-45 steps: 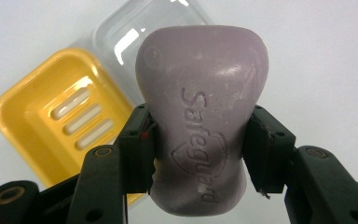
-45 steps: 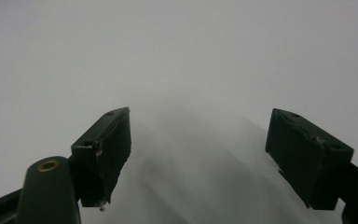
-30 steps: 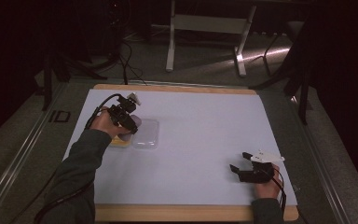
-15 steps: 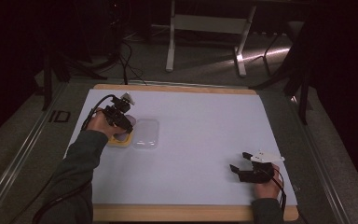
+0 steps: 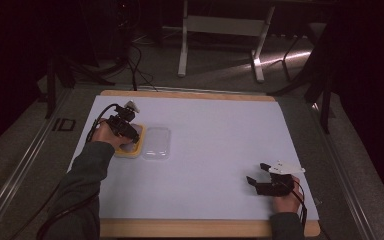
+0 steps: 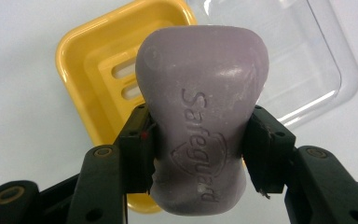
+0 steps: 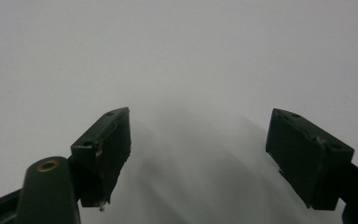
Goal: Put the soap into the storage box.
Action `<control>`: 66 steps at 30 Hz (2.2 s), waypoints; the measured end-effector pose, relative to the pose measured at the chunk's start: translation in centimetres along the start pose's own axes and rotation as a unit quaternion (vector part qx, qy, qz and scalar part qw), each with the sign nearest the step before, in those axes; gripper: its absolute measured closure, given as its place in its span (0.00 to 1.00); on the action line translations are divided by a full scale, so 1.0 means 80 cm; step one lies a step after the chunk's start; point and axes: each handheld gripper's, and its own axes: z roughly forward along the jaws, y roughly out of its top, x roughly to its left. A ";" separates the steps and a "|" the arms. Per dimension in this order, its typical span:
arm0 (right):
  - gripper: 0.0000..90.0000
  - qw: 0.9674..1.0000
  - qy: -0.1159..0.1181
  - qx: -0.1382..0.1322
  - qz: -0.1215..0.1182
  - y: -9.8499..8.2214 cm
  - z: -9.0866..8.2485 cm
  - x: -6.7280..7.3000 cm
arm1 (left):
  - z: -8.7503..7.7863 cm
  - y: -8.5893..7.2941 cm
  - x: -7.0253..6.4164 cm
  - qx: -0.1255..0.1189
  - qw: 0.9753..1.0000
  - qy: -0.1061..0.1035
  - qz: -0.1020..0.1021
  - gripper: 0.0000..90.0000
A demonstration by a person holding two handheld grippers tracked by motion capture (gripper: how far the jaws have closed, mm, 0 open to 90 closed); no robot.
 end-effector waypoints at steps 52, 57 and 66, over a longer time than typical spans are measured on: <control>0.24 1.000 -0.001 0.001 -0.002 0.000 0.000 0.001 | 0.033 -0.006 0.018 -0.036 0.997 0.042 -0.055 0.32; 0.24 1.000 -0.001 0.001 -0.002 0.000 0.000 0.001 | 0.022 -0.010 0.014 -0.053 0.996 0.045 -0.049 0.32; 0.24 1.000 -0.001 0.001 -0.002 0.000 0.000 0.000 | 0.004 -0.020 -0.017 -0.113 0.991 0.059 -0.041 0.32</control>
